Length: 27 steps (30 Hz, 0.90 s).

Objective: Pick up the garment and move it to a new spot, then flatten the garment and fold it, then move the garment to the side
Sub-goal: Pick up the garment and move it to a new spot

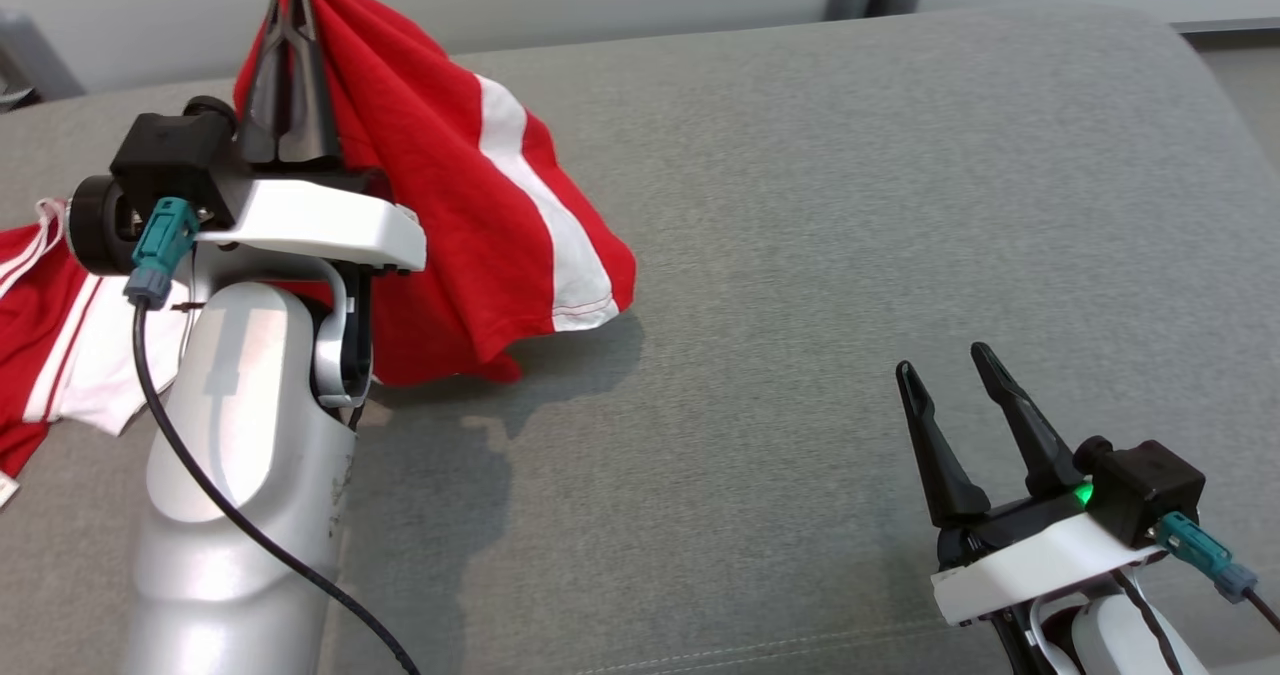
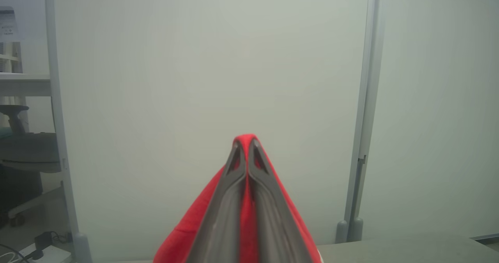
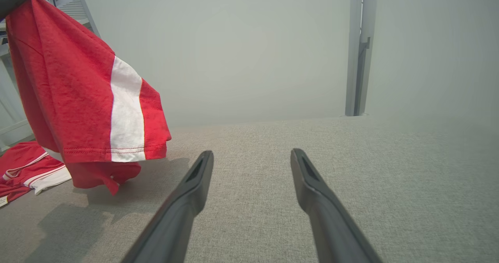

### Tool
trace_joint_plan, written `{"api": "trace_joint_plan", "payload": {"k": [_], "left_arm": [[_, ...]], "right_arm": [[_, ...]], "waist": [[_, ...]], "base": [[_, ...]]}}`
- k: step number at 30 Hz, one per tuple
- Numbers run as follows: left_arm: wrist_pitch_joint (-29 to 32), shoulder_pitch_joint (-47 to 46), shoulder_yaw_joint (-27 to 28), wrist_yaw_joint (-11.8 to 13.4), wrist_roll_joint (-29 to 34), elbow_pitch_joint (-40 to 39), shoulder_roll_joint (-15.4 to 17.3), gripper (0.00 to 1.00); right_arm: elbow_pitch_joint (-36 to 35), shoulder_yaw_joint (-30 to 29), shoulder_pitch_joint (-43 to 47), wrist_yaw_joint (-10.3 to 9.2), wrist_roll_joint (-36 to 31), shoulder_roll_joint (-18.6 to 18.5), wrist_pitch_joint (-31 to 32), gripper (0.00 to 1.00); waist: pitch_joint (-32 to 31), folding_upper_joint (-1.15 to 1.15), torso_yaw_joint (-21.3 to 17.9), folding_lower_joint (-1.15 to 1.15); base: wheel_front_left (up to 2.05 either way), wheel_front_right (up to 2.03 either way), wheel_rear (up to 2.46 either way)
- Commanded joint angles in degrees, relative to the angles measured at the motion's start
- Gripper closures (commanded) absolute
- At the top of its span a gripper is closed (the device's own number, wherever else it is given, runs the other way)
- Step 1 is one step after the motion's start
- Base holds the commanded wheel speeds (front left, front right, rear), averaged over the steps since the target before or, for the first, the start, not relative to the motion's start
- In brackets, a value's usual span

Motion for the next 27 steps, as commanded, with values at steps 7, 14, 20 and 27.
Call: {"api": "trace_joint_plan", "payload": {"k": [7,14,20,27], "left_arm": [[-0.33,-3.8,-2.52,-1.36,-2.74,-1.01,0.76,1.0],[-0.33,-2.23,-7.57,0.52,-6.31,1.52,0.61,1.0],[-0.33,5.8,-11.67,2.4,-8.5,4.48,0.6,1.0],[0.57,17.54,-18.43,2.64,-8.74,5.59,0.64,1.0]], "right_arm": [[-1.31,1.24,0.45,0.08,0.58,0.88,-0.67,0.0],[-1.92,1.38,1.16,0.08,1.5,1.71,-0.67,0.0],[-1.47,-0.41,2.41,0.08,1.98,1.81,-0.67,0.0],[-0.32,-1.48,3.92,0.08,2.3,1.0,-0.67,0.0]], "waist": [[-2.57,0.0,-7.17,0.0],[-3.57,0.0,-11.3,0.0],[-3.13,0.0,-10.6,0.0],[-2.88,0.0,-7.08,0.0]], "base": [[0.0,0.0,0.0],[0.0,0.0,0.0],[0.0,0.0,0.0],[0.0,0.0,0.0]]}}
